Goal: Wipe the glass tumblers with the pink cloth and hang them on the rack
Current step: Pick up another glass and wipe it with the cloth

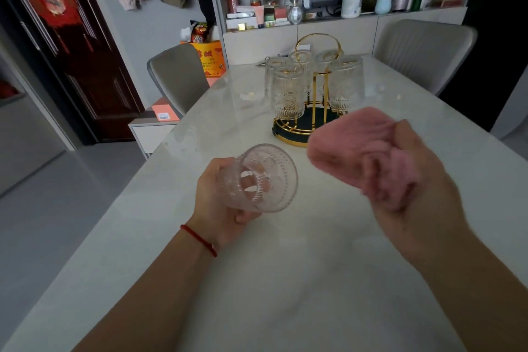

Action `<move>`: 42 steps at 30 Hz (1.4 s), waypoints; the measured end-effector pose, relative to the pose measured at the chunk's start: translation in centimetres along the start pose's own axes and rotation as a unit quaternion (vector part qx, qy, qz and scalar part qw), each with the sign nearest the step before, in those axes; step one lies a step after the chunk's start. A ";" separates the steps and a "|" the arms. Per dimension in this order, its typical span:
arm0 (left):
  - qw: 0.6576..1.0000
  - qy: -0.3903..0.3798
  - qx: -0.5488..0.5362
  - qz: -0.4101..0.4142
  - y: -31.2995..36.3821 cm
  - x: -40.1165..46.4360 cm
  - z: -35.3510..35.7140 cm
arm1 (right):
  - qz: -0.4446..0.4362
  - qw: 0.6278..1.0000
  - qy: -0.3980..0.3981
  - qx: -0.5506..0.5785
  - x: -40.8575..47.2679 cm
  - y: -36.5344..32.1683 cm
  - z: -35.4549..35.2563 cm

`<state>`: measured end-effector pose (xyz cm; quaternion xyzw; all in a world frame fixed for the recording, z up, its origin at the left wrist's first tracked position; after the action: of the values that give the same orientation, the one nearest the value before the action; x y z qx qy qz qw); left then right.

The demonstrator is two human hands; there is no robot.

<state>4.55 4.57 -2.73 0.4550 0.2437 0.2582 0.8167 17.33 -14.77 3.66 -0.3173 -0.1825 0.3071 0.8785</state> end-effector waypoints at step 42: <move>0.977 -0.002 0.198 0.080 -0.5 -0.2 2.2 | -0.041 0.832 -0.024 -0.553 1.3 4.6 -3.1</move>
<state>5.90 2.85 -2.09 0.6262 0.2510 0.2688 0.6874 17.95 -12.53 -1.54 -0.7350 -0.3553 0.1262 0.5635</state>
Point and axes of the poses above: each hand's wrist, its own x-axis towards the middle knuckle, its own z-axis out of the palm, y = z × x, the point moved 6 cm from there along x, towards the middle knuckle, and after that the axes turned 3 degrees about y, right-handed, at the moved point
